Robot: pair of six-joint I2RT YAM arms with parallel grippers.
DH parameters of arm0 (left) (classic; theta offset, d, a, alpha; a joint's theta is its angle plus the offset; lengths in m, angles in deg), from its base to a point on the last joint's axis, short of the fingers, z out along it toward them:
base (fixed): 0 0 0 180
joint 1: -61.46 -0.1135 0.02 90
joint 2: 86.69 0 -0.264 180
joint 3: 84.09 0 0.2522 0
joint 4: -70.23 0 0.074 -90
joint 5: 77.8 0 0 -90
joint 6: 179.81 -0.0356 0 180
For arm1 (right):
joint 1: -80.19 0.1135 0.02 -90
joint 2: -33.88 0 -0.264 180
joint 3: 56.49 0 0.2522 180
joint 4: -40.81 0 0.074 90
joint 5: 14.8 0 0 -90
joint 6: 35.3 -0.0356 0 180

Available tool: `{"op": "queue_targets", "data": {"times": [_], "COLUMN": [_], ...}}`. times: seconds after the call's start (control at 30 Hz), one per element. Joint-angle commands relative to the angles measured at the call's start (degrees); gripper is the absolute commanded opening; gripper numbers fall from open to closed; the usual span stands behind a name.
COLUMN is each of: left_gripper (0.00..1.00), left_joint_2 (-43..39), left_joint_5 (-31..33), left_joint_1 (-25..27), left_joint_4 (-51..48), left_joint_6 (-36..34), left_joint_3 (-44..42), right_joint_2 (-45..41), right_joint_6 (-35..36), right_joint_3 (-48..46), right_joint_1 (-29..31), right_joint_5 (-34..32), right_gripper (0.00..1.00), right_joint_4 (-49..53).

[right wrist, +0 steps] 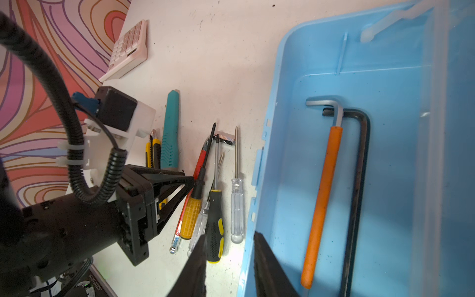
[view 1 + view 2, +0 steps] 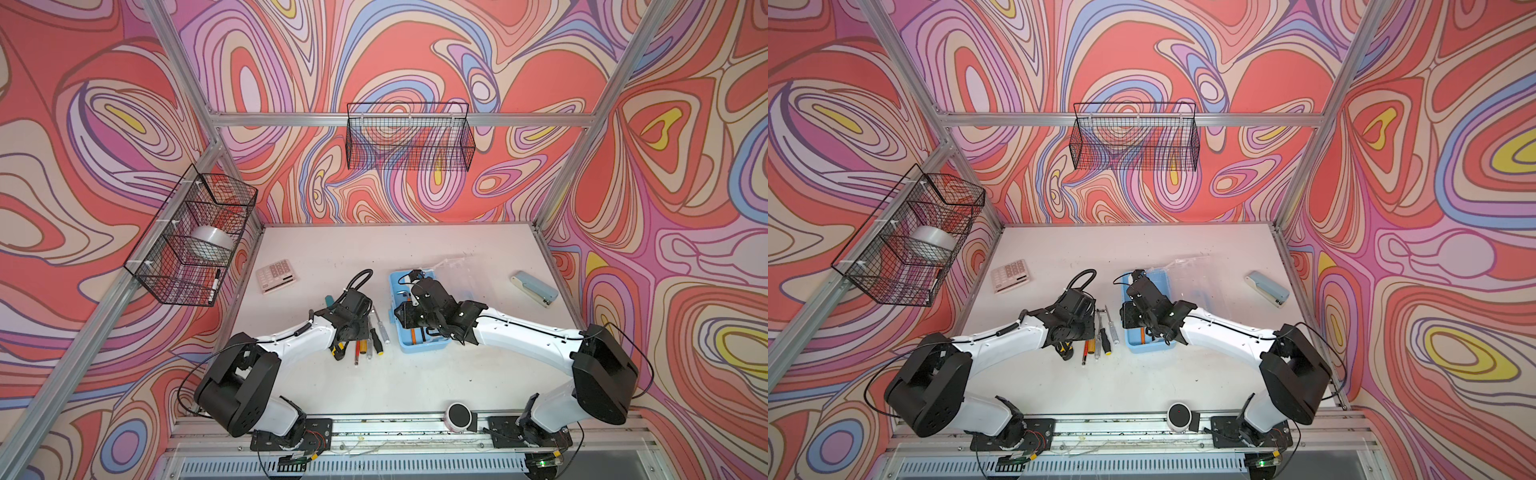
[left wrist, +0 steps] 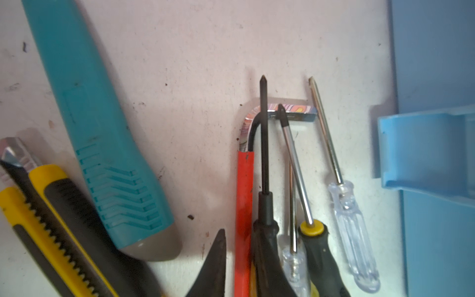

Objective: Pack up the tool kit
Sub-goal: 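Return the left gripper to the tools and lower onto the red hex key, then grasp the red-handled hex key with the left gripper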

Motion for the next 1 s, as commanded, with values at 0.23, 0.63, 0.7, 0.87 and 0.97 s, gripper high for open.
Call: {"op": "queue_targets", "data": {"times": [0.23,0.63,0.7,0.87,0.97], "left_gripper": [0.19,0.07,0.00,0.00,0.00], "left_joint_2": [3.9,6.6,6.7,3.1,-0.3], "left_joint_5": [0.7,2.7,3.7,7.5,9.5], "left_joint_1": [-0.3,-0.3,-0.3,-0.3,-0.3], "left_joint_4": [0.7,0.4,-0.3,-1.1,-2.1], "left_joint_6": [0.3,0.8,0.7,0.7,0.2], "left_joint_3": [-0.2,0.5,0.7,0.6,1.2], "right_joint_2": [1.2,1.4,1.4,1.1,1.1], "right_joint_6": [-0.3,-0.5,-0.5,-0.5,-0.6], "right_joint_3": [0.5,-0.1,-0.2,-0.6,-0.7], "right_joint_1": [0.2,0.2,0.1,0.2,0.2], "right_joint_5": [-0.9,-1.4,-1.5,-1.8,-1.9], "right_gripper": [0.31,0.31,0.31,0.31,0.31], "right_joint_4": [-0.5,-0.7,-0.7,-0.9,-1.1]}}
